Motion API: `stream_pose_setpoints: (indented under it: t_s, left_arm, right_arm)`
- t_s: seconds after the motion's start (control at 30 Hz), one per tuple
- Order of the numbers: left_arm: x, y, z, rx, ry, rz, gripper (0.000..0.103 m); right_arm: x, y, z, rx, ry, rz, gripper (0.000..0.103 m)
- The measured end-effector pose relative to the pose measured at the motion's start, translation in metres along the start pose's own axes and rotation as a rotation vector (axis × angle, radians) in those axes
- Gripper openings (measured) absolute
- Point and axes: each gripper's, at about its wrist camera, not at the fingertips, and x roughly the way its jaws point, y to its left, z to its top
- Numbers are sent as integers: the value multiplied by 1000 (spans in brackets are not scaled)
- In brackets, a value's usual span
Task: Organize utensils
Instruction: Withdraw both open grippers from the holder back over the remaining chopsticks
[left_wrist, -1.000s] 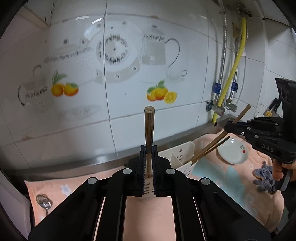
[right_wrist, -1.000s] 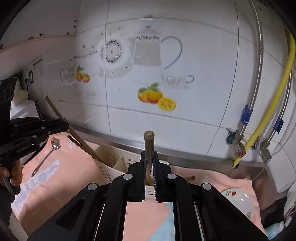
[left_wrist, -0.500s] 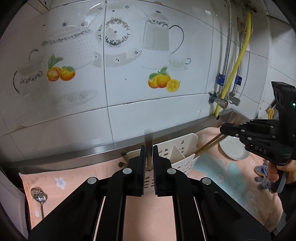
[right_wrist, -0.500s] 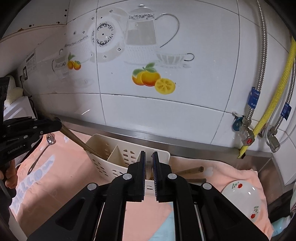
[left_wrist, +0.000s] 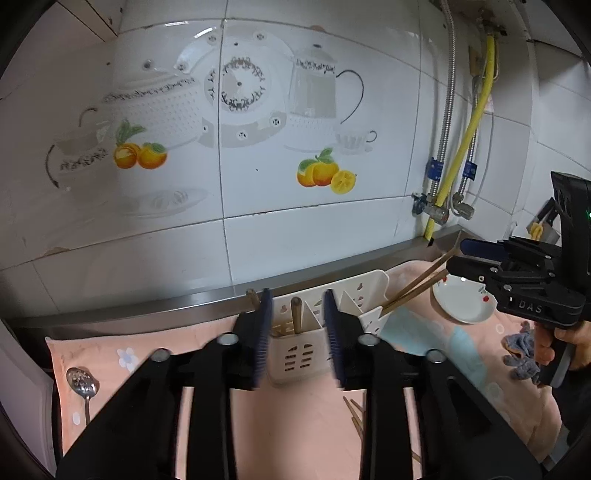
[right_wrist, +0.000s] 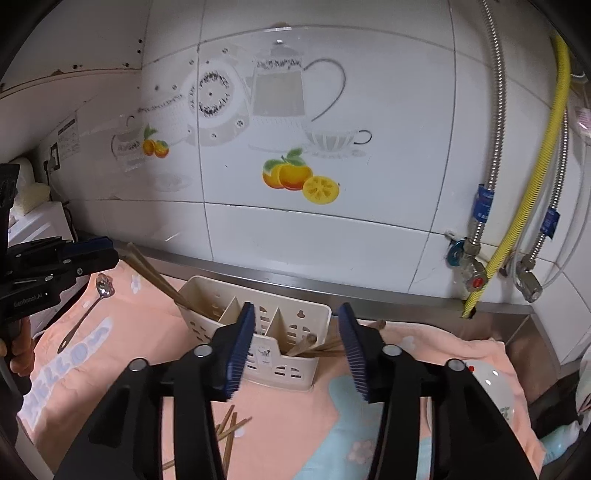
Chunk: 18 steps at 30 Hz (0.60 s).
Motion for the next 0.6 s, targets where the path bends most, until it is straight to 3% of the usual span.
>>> stream_pose_setpoints:
  t_s: [0.13,0.5,0.6]
  left_arm:
    - [-16,-4,-12,-2,-20,5,43]
    - [-37,-13,-59,-13,-10,25,71]
    - [-39,-15,-74,-10,6,35,71]
  right_arm:
    - [-15,6,-12,3,-17,7,55]
    - [-38,20,-56,24,-16,19,77]
    - [-40,25,-70,25,0,18,78]
